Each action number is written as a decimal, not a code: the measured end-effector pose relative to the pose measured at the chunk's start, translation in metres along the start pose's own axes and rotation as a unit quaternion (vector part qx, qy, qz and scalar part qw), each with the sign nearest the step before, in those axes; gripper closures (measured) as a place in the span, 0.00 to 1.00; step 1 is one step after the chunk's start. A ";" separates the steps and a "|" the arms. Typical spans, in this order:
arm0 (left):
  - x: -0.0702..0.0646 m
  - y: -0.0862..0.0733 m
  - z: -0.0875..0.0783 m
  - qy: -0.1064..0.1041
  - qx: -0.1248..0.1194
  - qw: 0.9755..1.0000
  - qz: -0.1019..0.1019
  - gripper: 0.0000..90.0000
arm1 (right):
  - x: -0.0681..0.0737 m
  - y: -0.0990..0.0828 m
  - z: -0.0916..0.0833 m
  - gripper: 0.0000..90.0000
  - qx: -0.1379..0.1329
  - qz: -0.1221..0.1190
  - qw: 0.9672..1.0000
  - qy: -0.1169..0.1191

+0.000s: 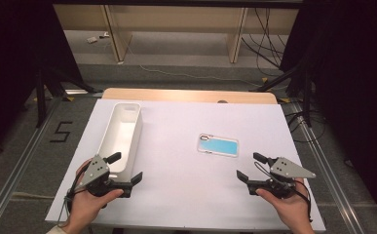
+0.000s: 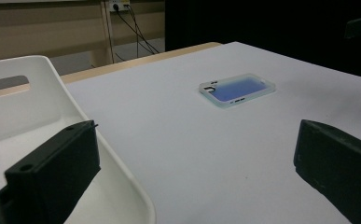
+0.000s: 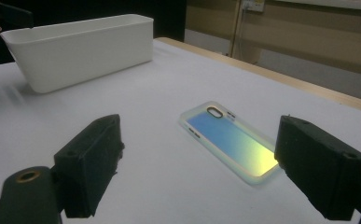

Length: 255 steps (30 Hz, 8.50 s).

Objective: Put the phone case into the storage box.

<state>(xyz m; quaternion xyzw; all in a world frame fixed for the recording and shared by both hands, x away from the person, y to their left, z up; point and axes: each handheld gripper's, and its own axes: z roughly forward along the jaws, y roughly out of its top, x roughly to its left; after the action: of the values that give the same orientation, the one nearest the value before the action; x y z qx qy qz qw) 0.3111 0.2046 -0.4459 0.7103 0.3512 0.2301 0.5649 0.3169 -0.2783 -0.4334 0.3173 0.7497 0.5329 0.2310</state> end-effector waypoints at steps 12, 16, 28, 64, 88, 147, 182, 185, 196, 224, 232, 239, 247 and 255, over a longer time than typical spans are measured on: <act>-0.001 0.001 -0.001 0.000 -0.003 1.000 0.000 0.00 | -0.005 0.001 -0.001 0.21 -0.015 0.007 1.000 -0.009; 0.000 0.000 -0.002 -0.001 -0.004 1.000 -0.002 0.00 | -0.008 0.005 -0.002 0.26 -0.017 0.008 1.000 -0.015; -0.002 0.001 -0.003 -0.005 -0.004 1.000 0.002 0.02 | -0.028 0.031 0.019 0.96 0.030 -0.014 0.998 -0.059; -0.001 0.001 -0.003 -0.005 -0.004 1.000 0.001 0.03 | -0.062 0.006 0.128 1.00 0.291 0.004 0.956 -0.036; -0.001 0.001 -0.003 -0.008 -0.004 1.000 0.004 0.04 | -0.058 0.004 0.134 1.00 0.289 0.003 0.957 -0.031; -0.001 0.001 -0.004 -0.006 -0.007 1.000 0.001 0.05 | -0.027 0.010 0.151 1.00 0.311 0.006 0.950 0.012; -0.002 0.002 -0.005 -0.007 -0.009 1.000 0.000 0.06 | -0.027 0.011 0.152 1.00 0.303 0.015 0.953 0.012; -0.001 0.001 -0.005 -0.007 -0.008 1.000 -0.001 0.06 | -0.032 0.015 0.148 1.00 0.285 0.013 0.958 0.007; -0.001 0.001 -0.004 -0.007 -0.005 1.000 -0.001 0.07 | -0.060 0.043 0.131 0.74 0.305 0.090 0.947 -0.037; 0.000 0.001 -0.005 -0.010 -0.006 1.000 -0.004 0.07 | -0.084 0.050 0.158 0.56 0.396 0.129 0.906 -0.073; 0.000 0.001 -0.005 -0.008 -0.007 1.000 -0.007 0.07 | -0.085 0.064 0.154 0.49 0.352 0.114 0.925 -0.081; -0.001 0.001 -0.004 -0.009 -0.006 1.000 -0.007 0.07 | -0.086 0.084 0.140 0.38 0.262 0.101 0.957 -0.081; -0.001 0.002 -0.003 -0.009 -0.008 1.000 -0.008 0.07 | -0.079 0.102 0.121 0.31 0.058 0.070 0.989 -0.114; -0.001 0.001 -0.003 -0.009 -0.008 1.000 -0.008 0.07 | -0.081 0.113 0.101 0.29 -0.046 0.056 0.989 -0.129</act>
<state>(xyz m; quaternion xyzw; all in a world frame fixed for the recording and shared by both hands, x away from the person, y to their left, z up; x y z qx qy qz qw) 0.3086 0.2054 -0.4438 0.7050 0.3498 0.2219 0.5756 0.4681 -0.2450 -0.3585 0.4136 0.6698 0.5332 0.3099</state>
